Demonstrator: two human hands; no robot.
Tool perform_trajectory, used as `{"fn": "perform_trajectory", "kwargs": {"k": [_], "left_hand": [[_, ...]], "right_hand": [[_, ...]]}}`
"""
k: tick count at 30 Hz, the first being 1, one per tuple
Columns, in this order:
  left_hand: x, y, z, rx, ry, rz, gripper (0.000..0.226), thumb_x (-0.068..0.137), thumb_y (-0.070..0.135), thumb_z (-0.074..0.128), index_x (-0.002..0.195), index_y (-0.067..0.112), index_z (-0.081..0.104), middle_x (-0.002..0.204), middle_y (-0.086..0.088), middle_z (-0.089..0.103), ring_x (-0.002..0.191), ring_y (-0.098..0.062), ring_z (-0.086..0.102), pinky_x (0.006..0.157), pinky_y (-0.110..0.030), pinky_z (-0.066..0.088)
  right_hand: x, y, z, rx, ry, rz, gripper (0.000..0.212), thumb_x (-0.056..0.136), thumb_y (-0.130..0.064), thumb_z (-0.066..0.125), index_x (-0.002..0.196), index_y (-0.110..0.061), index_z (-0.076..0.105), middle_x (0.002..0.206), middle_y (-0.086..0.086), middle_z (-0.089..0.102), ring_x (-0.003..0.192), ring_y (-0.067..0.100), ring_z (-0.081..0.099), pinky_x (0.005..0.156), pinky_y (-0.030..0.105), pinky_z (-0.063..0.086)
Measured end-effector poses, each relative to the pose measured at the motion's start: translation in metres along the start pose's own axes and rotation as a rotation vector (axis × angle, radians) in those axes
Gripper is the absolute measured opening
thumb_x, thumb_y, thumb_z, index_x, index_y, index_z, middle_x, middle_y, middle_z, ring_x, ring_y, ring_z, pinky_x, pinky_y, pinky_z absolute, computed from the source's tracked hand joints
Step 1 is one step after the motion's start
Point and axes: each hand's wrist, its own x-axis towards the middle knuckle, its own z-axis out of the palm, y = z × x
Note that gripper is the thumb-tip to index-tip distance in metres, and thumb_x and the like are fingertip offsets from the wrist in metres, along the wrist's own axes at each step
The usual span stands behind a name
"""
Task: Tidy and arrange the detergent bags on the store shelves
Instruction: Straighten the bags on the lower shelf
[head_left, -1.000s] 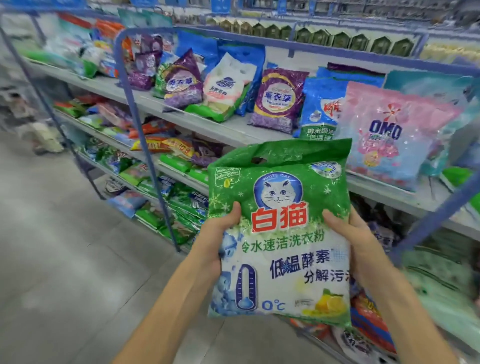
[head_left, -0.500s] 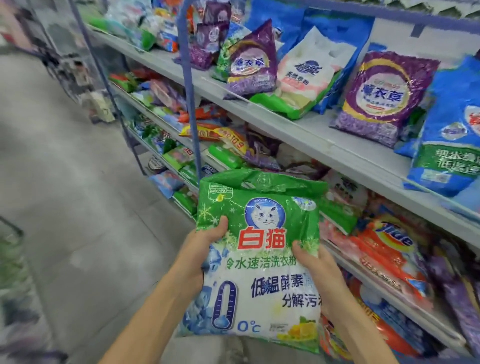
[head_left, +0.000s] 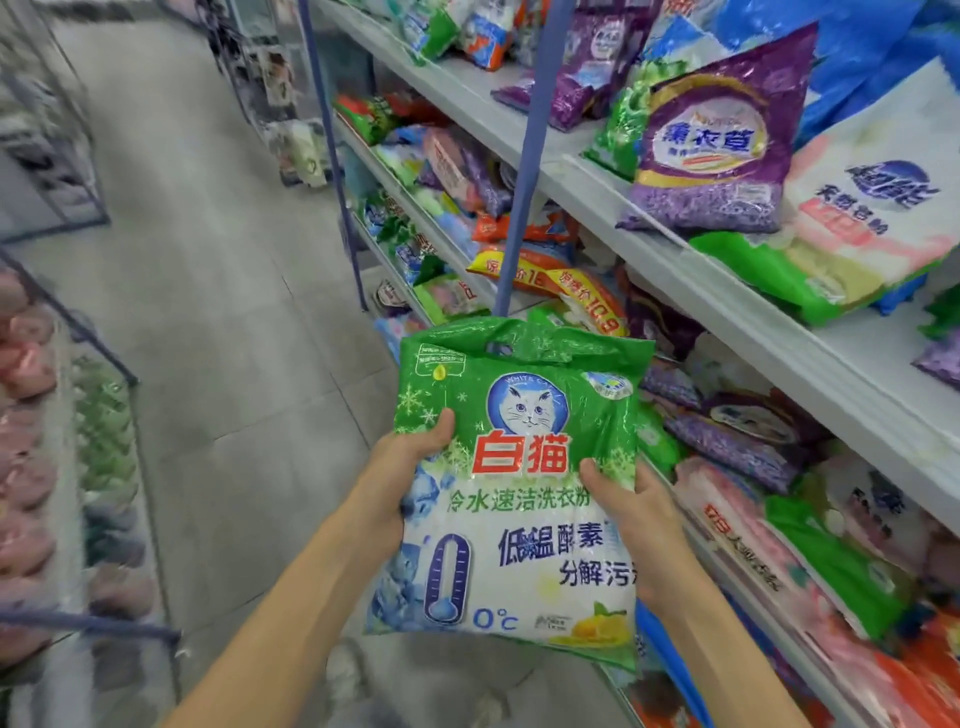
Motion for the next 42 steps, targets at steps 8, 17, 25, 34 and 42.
{"fn": "perform_trajectory", "kwargs": {"k": [8, 17, 25, 34, 42], "left_hand": [[0.055, 0.091, -0.113, -0.016, 0.015, 0.026, 0.082, 0.066, 0.059, 0.089, 0.130, 0.014, 0.064, 0.124, -0.017, 0.072, 0.111, -0.040, 0.070, 0.106, -0.058, 0.048], [0.111, 0.221, -0.204, -0.014, -0.045, 0.050, 0.054, 0.071, 0.024, 0.083, 0.118, 0.002, 0.070, 0.107, -0.023, 0.076, 0.095, -0.040, 0.074, 0.093, -0.053, 0.057], [0.206, 0.305, -0.242, 0.003, -0.113, 0.020, 0.040, 0.078, 0.009, 0.078, 0.115, -0.003, 0.069, 0.109, -0.030, 0.073, 0.094, -0.044, 0.073, 0.073, -0.045, 0.062], [0.345, 0.429, -0.279, 0.008, -0.101, 0.030, 0.050, 0.082, 0.019, 0.076, 0.126, 0.002, 0.059, 0.103, -0.022, 0.077, 0.083, -0.036, 0.077, 0.064, -0.038, 0.062], [0.460, 0.527, -0.322, 0.086, -0.165, -0.049, 0.049, 0.083, 0.022, 0.077, 0.125, 0.000, 0.063, 0.111, -0.025, 0.074, 0.104, -0.045, 0.071, 0.082, -0.047, 0.063]], "right_hand": [[0.083, -0.018, 0.141, -0.062, -0.045, 0.066, 0.072, 0.075, -0.055, 0.084, 0.137, -0.031, 0.057, 0.128, -0.005, 0.072, 0.119, 0.021, 0.068, 0.110, 0.055, 0.045], [0.170, -0.059, 0.277, 0.013, -0.003, 0.034, 0.079, 0.075, -0.054, 0.086, 0.143, -0.031, 0.052, 0.140, -0.003, 0.064, 0.122, 0.023, 0.066, 0.105, 0.057, 0.049], [0.263, -0.092, 0.345, 0.054, 0.059, -0.002, 0.046, 0.087, -0.038, 0.080, 0.129, -0.030, 0.062, 0.127, -0.009, 0.071, 0.117, 0.019, 0.068, 0.107, 0.055, 0.048], [0.427, -0.139, 0.421, 0.081, 0.055, 0.058, 0.036, 0.092, -0.024, 0.074, 0.126, -0.026, 0.063, 0.111, 0.000, 0.078, 0.104, 0.028, 0.075, 0.102, 0.059, 0.051], [0.531, -0.182, 0.495, 0.206, 0.094, 0.142, 0.040, 0.092, -0.022, 0.072, 0.129, -0.021, 0.057, 0.111, 0.006, 0.077, 0.090, 0.027, 0.077, 0.075, 0.045, 0.058]]}}
